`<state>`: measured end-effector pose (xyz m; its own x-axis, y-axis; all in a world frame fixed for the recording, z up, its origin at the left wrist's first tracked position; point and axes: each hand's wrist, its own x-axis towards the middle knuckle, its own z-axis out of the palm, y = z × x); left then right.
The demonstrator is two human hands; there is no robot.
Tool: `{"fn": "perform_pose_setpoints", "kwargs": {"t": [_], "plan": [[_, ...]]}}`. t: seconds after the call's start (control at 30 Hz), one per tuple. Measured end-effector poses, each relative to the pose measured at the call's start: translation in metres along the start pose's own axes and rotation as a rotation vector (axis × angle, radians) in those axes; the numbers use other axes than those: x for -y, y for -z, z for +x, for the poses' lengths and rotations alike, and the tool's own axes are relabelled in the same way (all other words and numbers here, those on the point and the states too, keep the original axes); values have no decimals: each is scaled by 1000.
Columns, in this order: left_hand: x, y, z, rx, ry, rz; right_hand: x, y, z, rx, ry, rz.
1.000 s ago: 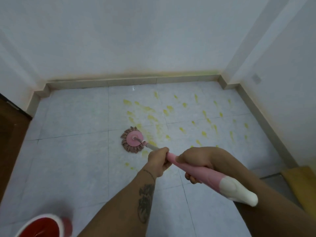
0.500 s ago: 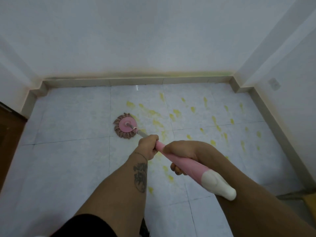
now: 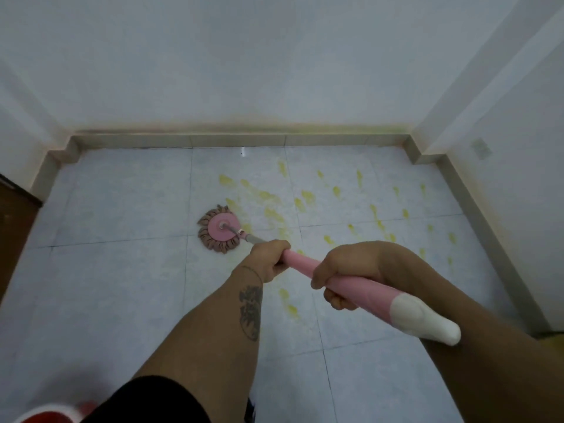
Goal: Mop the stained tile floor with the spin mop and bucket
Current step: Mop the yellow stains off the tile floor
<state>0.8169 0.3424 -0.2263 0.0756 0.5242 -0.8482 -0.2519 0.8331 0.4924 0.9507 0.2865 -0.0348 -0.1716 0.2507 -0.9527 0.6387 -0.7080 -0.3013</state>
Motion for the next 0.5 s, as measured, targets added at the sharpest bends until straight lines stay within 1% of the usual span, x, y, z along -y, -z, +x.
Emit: {"fn": "perform_pose_setpoints", "kwargs": {"t": [0.07,0.23,0.33,0.4,0.5], "plan": [[24,-17,-20,8,-3,-3,-32,4,-23,10,7,44],[94,-74,-81,26,13,-28,-120,12,-86,21,21,-89],[143,-100,-111,37,56,-50,-165,7,-113,23,9,-173],[166,-112,-123,60,70,-82,-184,6,-123,19,-7,-211],[176,-123,-129,63,58,-124,-193,7,-128,12,-18,-226]]}}
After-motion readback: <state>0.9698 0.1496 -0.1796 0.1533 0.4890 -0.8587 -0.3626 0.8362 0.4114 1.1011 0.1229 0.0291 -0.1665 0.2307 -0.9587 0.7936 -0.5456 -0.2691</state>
